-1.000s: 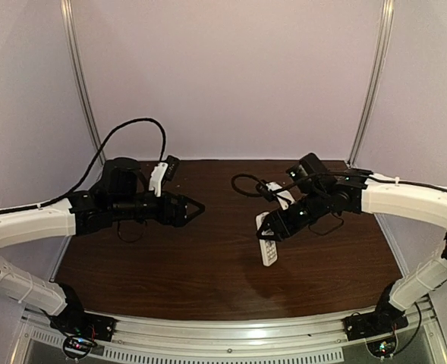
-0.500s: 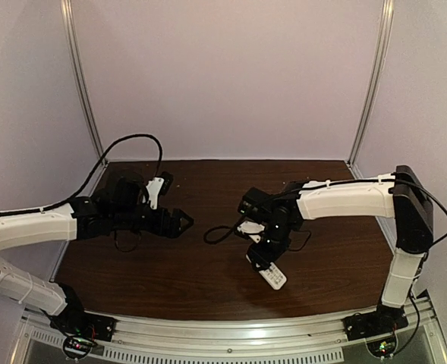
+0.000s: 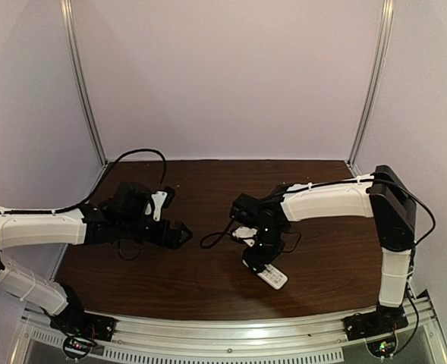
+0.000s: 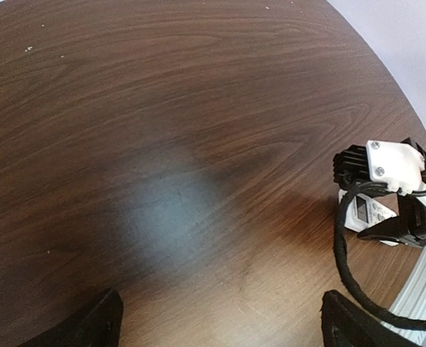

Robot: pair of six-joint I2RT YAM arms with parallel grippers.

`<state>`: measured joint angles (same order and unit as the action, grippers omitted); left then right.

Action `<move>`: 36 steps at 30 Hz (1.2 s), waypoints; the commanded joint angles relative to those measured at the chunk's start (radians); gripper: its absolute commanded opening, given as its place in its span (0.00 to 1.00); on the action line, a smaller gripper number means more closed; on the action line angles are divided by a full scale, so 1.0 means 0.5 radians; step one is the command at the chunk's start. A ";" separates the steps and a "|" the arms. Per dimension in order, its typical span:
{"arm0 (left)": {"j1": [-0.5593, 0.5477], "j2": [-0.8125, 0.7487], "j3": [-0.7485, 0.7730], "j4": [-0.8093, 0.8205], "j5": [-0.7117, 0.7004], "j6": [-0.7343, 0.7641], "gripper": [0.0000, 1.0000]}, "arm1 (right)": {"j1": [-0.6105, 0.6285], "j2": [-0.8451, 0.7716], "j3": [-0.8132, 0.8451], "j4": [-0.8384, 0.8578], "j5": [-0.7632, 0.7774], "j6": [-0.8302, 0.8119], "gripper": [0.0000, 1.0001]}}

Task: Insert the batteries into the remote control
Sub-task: Place the remote control at the center of the board, then reset both arms

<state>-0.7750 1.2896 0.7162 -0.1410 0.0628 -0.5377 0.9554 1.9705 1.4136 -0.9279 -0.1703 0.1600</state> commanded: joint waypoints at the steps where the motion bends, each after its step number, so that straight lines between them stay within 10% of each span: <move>1: 0.016 0.028 -0.024 0.101 -0.043 -0.014 0.97 | 0.019 0.096 0.026 -0.013 0.105 -0.007 0.39; 20: 0.154 0.086 0.406 -0.217 0.089 0.194 0.97 | -0.121 -0.340 0.008 0.401 -0.294 0.046 0.99; 29: 0.575 0.250 0.975 -0.706 0.221 0.460 0.97 | -0.566 -1.068 -0.456 1.096 -0.447 0.282 1.00; 36: 0.754 0.261 0.870 -0.671 0.127 0.367 0.97 | -1.009 -1.513 -0.916 1.370 -0.472 0.325 1.00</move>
<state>-0.4118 1.4086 1.1969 -0.4480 0.1505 -0.3458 0.5480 1.2999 1.0756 -0.3515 -0.3779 0.2893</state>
